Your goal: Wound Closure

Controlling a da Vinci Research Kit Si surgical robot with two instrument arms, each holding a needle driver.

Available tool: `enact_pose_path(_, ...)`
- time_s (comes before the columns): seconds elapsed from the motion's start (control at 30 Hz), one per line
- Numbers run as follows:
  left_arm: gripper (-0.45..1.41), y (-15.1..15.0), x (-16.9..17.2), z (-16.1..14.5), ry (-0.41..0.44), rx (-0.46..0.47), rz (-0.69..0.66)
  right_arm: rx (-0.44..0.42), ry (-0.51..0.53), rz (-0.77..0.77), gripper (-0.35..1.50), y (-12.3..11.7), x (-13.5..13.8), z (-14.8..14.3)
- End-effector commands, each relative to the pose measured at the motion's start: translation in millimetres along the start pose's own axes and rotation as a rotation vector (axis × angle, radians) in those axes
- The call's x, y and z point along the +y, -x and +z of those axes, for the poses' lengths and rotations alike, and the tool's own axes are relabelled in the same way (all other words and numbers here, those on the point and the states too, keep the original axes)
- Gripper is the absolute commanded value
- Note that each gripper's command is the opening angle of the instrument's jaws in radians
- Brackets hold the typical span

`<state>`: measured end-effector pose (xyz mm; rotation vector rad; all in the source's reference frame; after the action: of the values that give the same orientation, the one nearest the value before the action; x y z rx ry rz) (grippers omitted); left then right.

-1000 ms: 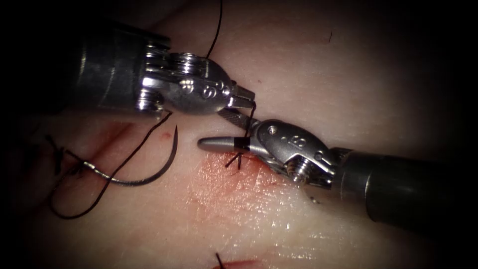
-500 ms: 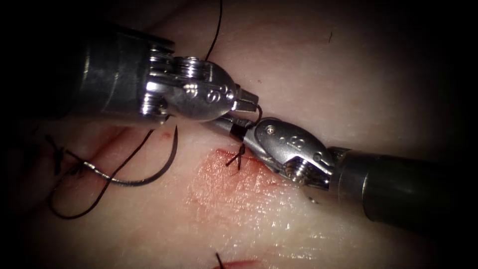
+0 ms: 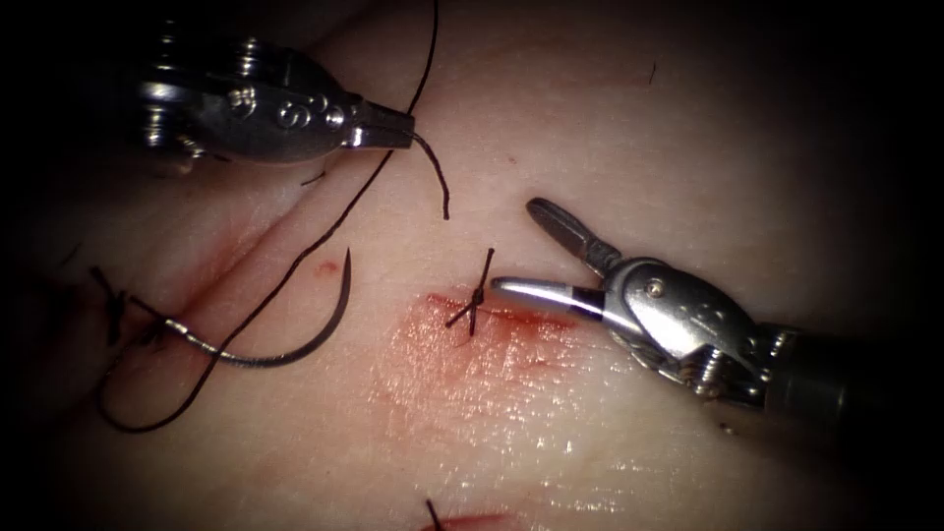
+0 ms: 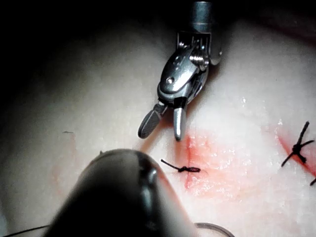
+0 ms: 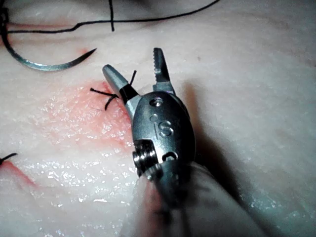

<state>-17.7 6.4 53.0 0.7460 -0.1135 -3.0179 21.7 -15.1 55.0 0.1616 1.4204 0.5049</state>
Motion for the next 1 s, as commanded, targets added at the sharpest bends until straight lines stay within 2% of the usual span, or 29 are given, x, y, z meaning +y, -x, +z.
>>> enact_pose_path(0.03, -0.45, 0.5, -0.4, 0.6, -0.014, -0.004, -0.007, -0.028, -0.001, -0.004, 1.36, 0.4, 0.2, -0.4)
enact_pose_path(0.07, -0.45, 0.5, -0.4, 0.6, -0.014, -0.004, -0.007, -0.028, -0.001, -0.004, 1.36, 0.4, 0.2, -0.4)
enact_pose_path(0.17, -0.45, 4.0, -0.7, 0.7, -0.036, -0.002, -0.061, -0.091, 0.034, -0.054, 1.04, 0.3, 0.2, -2.5)
enact_pose_path(0.23, -0.45, 6.0, -1.0, 1.0, -0.057, -0.002, -0.097, -0.114, 0.057, -0.161, 0.74, 0.4, 0.4, -3.3)
enact_pose_path(0.33, -0.45, 8.7, -1.5, 1.8, -0.087, -0.01, -0.14, -0.138, 0.062, -0.217, -0.06, 0.4, 0.8, -4.5)
enact_pose_path(0.37, -0.4, 9.5, -1.6, 2.1, -0.092, -0.011, -0.157, -0.148, 0.066, -0.217, -0.13, 0.4, 0.9, -4.7)
enact_pose_path(0.47, -0.21, 11.6, -1.7, 3.5, -0.112, -0.008, -0.222, -0.181, 0.068, -0.215, -0.13, 0.5, 1.0, -5.0)
enact_pose_path(0.5, -0.08, 12.6, -1.2, 4.9, -0.128, -0.005, -0.257, -0.187, 0.055, -0.215, -0.1, 0.5, 1.0, -4.9)
enact_pose_path(0.57, -0.03, 13.3, -0.7, 6.1, -0.111, -0.004, -0.278, -0.189, 0.053, -0.216, -0.08, 0.5, 0.8, -4.8)
enact_pose_path(0.63, 0.0, 14.0, 0.1, 7.5, -0.057, -0.002, -0.307, -0.19, 0.054, -0.217, -0.08, 0.5, 0.8, -4.8)
enact_pose_path(0.67, 0.27, 14.7, 1.0, 8.8, -0.003, -0.028, -0.342, -0.197, 0.05, -0.219, -0.08, 0.6, 0.7, -4.7)
enact_pose_path(0.7, 0.27, 14.7, 1.0, 8.8, -0.003, -0.028, -0.342, -0.197, 0.05, -0.219, -0.08, 0.6, 0.7, -4.7)
enact_pose_path(0.77, 1.05, 15.7, 2.2, 10.2, 0.078, -0.059, -0.407, -0.205, 0.047, -0.222, -0.08, 0.9, 0.5, -4.6)
enact_pose_path(0.87, 1.21, 16.4, 2.9, 11.0, 0.106, -0.084, -0.449, -0.21, 0.044, -0.226, -0.08, 1.1, 0.2, -4.5)
enact_pose_path(1.0, 1.26, 17.5, 3.1, 11.0, 0.121, -0.101, -0.454, -0.212, 0.036, -0.228, -0.08, 1.2, 0.0, -4.5)
